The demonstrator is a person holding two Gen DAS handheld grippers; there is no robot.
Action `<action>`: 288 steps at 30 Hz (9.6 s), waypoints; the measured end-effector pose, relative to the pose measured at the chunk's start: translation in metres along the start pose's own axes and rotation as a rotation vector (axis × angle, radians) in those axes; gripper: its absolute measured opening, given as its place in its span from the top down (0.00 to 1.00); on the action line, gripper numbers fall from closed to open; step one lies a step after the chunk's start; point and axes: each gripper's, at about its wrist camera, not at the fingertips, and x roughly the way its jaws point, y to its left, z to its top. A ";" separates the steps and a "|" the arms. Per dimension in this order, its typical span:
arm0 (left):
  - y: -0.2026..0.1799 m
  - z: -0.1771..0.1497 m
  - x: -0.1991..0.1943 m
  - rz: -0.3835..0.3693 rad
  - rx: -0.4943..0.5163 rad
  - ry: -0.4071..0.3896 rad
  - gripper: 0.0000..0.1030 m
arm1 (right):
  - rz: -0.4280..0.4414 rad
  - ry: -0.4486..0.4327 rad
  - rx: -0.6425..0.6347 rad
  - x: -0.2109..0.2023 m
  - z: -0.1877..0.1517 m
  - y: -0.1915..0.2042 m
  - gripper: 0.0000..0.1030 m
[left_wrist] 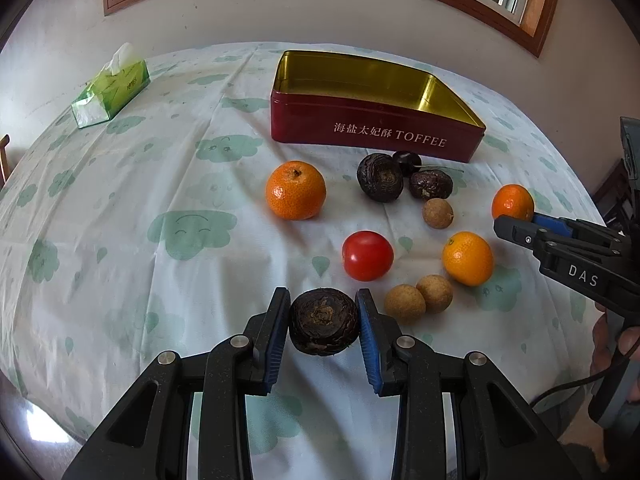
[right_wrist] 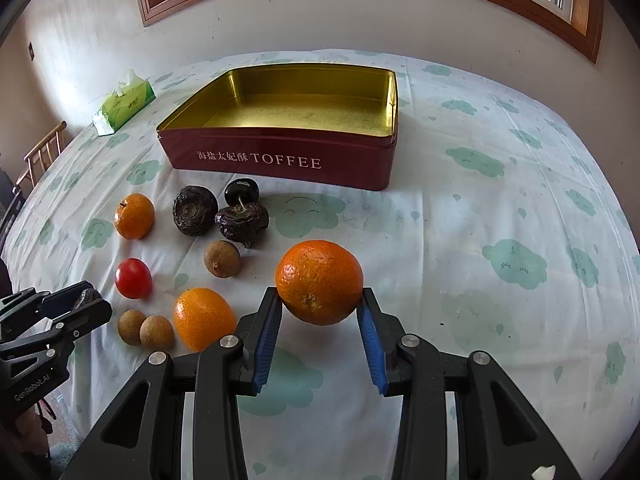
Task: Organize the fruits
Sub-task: 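Lift and carry the dark fruit in the left tool and tangerine in the right tool over the tin, then open the left tool to drop the dark fruit while the right tool releases the tangerine into the tin, then withdraw both tools from the tin back toward the remaining fruits, then grasp an orange with the right tool while the left tool approaches two tan longans, then close the left tool on the two tan longans while the right tool holds the orange, then lift the longans with the left tool while the right tool carries the orange toward the tin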
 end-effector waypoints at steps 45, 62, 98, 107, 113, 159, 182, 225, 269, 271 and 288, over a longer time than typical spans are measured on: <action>-0.010 0.192 0.081 0.009 0.095 -0.080 0.66 | -0.004 -0.026 0.042 0.059 0.126 -0.026 0.65; -0.002 0.182 0.115 0.047 0.056 0.029 0.66 | 0.006 0.000 0.034 0.074 0.125 -0.020 0.65; -0.005 0.151 0.054 0.082 0.049 -0.038 0.59 | 0.003 -0.050 0.046 0.027 0.099 -0.016 0.61; 0.005 0.086 0.005 0.103 0.038 -0.059 0.59 | 0.011 -0.029 0.038 -0.008 0.040 -0.008 0.61; 0.009 0.031 -0.021 0.114 0.037 -0.050 0.59 | 0.037 -0.003 0.005 -0.026 -0.010 0.009 0.61; 0.000 -0.024 -0.010 0.046 0.018 0.026 0.59 | 0.073 0.039 -0.133 0.008 -0.024 0.056 0.68; -0.041 -0.013 -0.001 -0.063 0.095 0.049 0.59 | -0.038 0.015 0.066 -0.004 -0.034 -0.021 0.69; -0.085 0.006 0.033 0.020 0.172 0.041 0.54 | 0.009 -0.014 0.100 -0.007 -0.040 -0.031 0.68; -0.050 0.010 -0.001 0.003 0.079 -0.063 0.54 | -0.057 0.000 0.065 -0.007 -0.035 -0.024 0.69; -0.048 0.012 -0.002 0.002 0.079 -0.068 0.54 | -0.057 -0.003 0.067 -0.009 -0.033 -0.025 0.69; -0.023 0.063 -0.003 0.012 0.066 -0.140 0.54 | -0.026 -0.035 0.027 -0.012 0.003 -0.027 0.83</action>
